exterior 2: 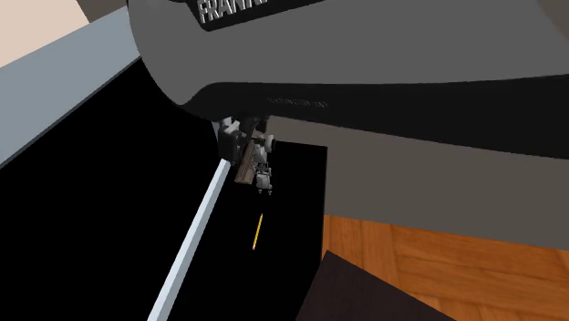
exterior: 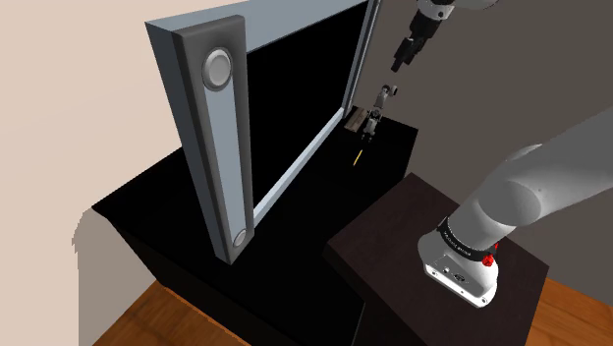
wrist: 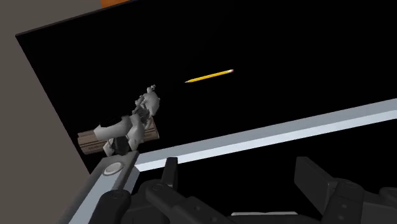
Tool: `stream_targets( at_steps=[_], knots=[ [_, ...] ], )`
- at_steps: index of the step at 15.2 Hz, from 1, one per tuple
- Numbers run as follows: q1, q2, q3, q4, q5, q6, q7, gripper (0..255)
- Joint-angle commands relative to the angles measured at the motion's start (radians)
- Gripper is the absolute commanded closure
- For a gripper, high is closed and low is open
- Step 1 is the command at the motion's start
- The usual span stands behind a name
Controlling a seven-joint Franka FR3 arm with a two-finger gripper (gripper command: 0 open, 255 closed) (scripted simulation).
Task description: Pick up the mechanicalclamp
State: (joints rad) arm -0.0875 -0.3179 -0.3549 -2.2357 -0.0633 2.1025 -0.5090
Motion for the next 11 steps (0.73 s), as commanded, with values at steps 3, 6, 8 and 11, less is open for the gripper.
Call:
stream_targets(
  at_steps=[3, 6, 8, 11],
  knots=[
    [-0.002, 0.14, -0.069, 0.058, 0.069, 0.058, -0.09, 0],
    [-0.011, 0.254, -0.111, 0.118, 0.142, 0.084, -0.169, 0],
    [-0.024, 0.333, -0.132, 0.164, 0.198, 0.093, -0.223, 0],
    [-0.056, 0.456, -0.149, 0.244, 0.288, 0.096, -0.303, 0]
  ],
)
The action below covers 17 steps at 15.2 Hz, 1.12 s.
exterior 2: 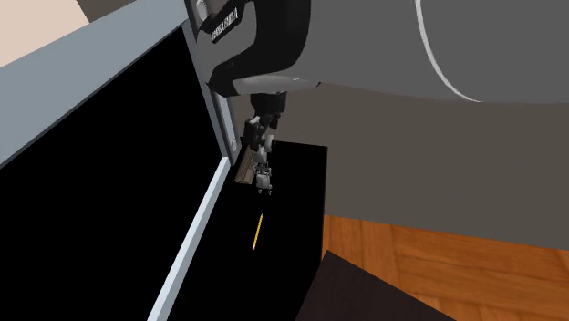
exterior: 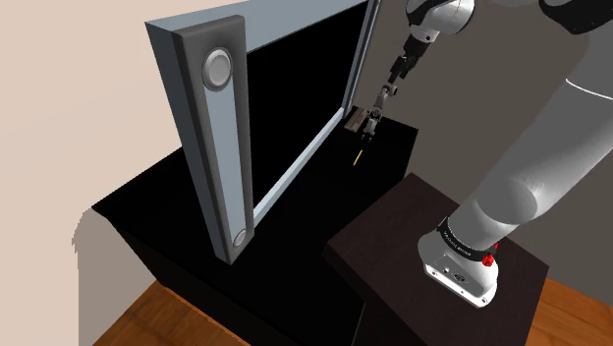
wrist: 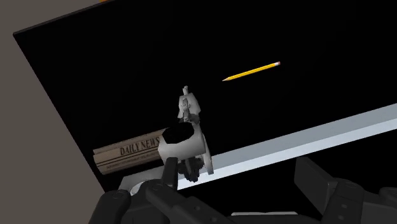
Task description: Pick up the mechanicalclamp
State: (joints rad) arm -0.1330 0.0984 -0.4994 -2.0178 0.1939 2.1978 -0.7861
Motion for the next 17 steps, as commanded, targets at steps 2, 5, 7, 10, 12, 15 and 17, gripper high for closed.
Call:
stream_targets(
  at_steps=[2, 5, 7, 10, 12, 15, 17],
  knots=[
    [-0.041, 0.122, -0.006, 0.085, 0.088, -0.005, -0.074, 0],
    [-0.065, 0.177, 0.0, 0.117, 0.124, 0.001, -0.104, 0],
    [-0.068, 0.19, 0.005, 0.106, 0.136, 0.023, -0.114, 0],
    [-0.073, 0.211, 0.012, 0.091, 0.154, 0.054, -0.129, 0],
    [-0.075, 0.223, 0.016, 0.084, 0.164, 0.071, -0.137, 0],
    [-0.075, 0.222, 0.016, 0.084, 0.164, 0.071, -0.137, 255],
    [-0.075, 0.222, 0.016, 0.084, 0.164, 0.071, -0.137, 255]
  ],
)
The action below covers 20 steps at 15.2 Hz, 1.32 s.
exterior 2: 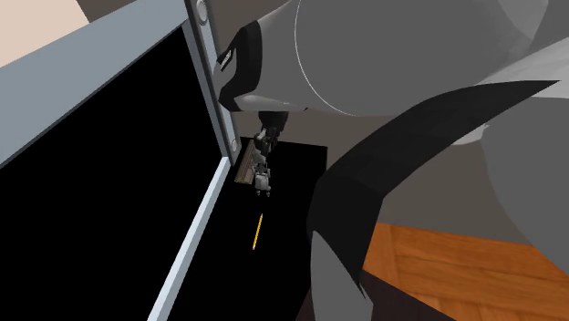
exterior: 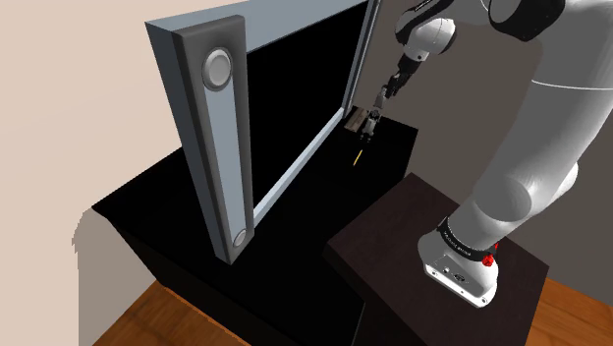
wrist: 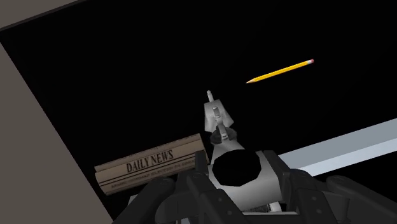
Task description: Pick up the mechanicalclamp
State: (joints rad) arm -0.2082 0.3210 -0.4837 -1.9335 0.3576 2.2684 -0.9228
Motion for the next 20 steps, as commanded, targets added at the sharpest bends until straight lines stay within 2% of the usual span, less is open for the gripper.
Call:
stream_targets(
  at_steps=[1, 6, 20],
  knots=[
    [0.0, 0.0, 0.0, 0.0, 0.0, 0.0, 0.0, 255],
    [0.0, 0.0, 0.0, 0.0, 0.0, 0.0, 0.0, 255],
    [0.018, -0.088, -0.027, 0.081, -0.077, -0.152, 0.065, 255]
  ],
)
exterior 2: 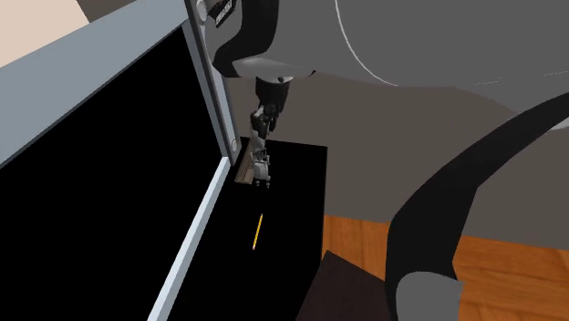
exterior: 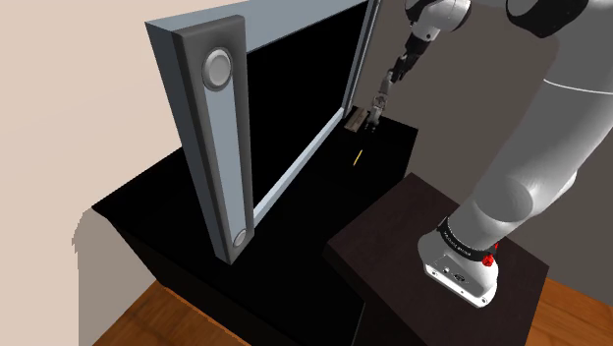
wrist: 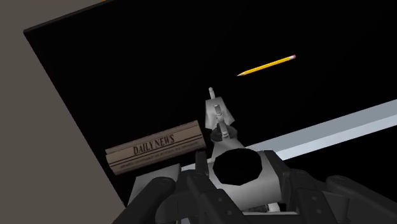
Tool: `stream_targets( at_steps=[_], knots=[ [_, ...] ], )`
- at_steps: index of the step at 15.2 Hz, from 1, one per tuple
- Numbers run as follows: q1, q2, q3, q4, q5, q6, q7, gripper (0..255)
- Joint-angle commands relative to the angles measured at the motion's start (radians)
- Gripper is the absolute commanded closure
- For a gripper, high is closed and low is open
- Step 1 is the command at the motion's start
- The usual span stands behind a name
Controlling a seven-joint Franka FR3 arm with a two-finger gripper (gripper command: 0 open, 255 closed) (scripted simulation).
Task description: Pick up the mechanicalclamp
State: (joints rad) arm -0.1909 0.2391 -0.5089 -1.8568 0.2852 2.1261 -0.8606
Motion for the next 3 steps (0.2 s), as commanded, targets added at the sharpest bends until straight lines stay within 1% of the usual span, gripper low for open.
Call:
stream_targets(
  at_steps=[1, 3],
  knots=[
    [0.001, -0.011, -0.003, 0.012, -0.009, -0.021, 0.007, 255],
    [0.001, -0.012, -0.003, 0.013, -0.01, -0.023, 0.007, 255]
  ],
)
